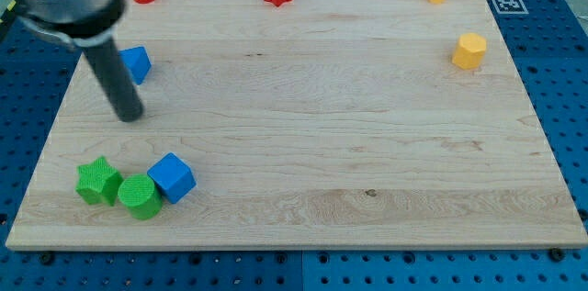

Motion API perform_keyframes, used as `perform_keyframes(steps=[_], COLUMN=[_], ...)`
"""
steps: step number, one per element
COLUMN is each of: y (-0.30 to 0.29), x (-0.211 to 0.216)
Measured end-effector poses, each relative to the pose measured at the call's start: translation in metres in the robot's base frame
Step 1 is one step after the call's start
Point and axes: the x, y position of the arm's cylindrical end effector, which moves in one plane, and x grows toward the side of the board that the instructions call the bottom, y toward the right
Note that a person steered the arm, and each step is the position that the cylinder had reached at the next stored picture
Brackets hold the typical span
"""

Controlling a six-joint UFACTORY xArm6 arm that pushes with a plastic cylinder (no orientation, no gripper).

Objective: Push the blue triangle into the green blocks

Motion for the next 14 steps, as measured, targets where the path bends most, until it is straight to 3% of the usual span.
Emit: perform_keyframes(steps=[1, 2, 3, 4, 6, 9, 12, 14], y=[-0.067, -0.069, -0.015, 0.024, 0.017, -0.007, 0.045, 0.048], x=[-0.025, -0.061, -0.105, -0.104, -0.048, -0.049, 0.008, 0.057])
